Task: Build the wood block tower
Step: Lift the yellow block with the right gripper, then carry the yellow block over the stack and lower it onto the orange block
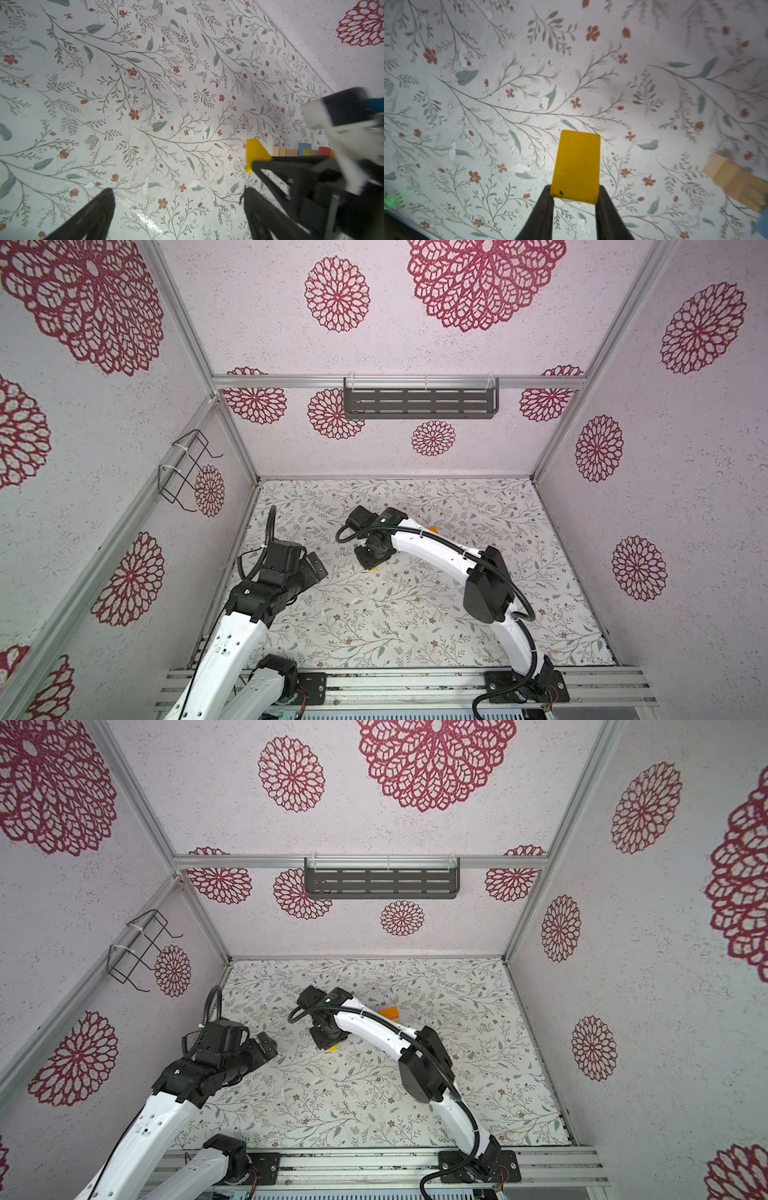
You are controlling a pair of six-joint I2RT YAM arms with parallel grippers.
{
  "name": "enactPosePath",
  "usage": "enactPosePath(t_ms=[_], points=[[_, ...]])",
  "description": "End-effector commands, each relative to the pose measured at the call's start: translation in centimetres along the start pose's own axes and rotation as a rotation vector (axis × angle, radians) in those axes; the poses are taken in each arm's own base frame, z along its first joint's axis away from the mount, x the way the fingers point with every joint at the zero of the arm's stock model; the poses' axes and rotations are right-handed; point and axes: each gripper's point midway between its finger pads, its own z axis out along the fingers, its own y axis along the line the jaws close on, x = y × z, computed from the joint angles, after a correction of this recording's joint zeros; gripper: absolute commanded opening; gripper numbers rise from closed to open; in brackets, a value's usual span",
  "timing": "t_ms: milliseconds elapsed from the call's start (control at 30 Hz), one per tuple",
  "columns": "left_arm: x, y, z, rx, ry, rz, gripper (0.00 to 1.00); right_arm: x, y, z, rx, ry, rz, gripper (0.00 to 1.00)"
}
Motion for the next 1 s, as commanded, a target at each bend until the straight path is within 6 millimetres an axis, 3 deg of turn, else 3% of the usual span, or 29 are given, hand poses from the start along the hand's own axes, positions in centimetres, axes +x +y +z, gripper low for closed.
enactPosePath(t_ms=[0,167,400,633,967], points=[[-2.3,-3.2,-0.1,0.093,-0.051,0.019,0.99,-1.4,-4.9,-7.1,0.054,-0.096,0.038,0.24],[-2.8,-6.3,2.1,0.101,-0.025,0.068,0.99,-1.6,-9.5,-9.5,0.092,-0.110,0.085,0.24],[-2.9,-9.8,5.5,0.134,0.011,0.094,1.00,-1.3,-13.7,-9.8,0.133,-0.083,0.122,0.24],[-2.3,-10.9,7.9,0.131,0.049,0.110,1.00,-0.8,-15.3,-9.1,0.164,-0.043,0.128,0.23],[-1.5,-10.9,8.9,0.128,0.075,0.117,1.00,0.9,-16.4,-7.4,0.179,0.004,0.132,0.23]])
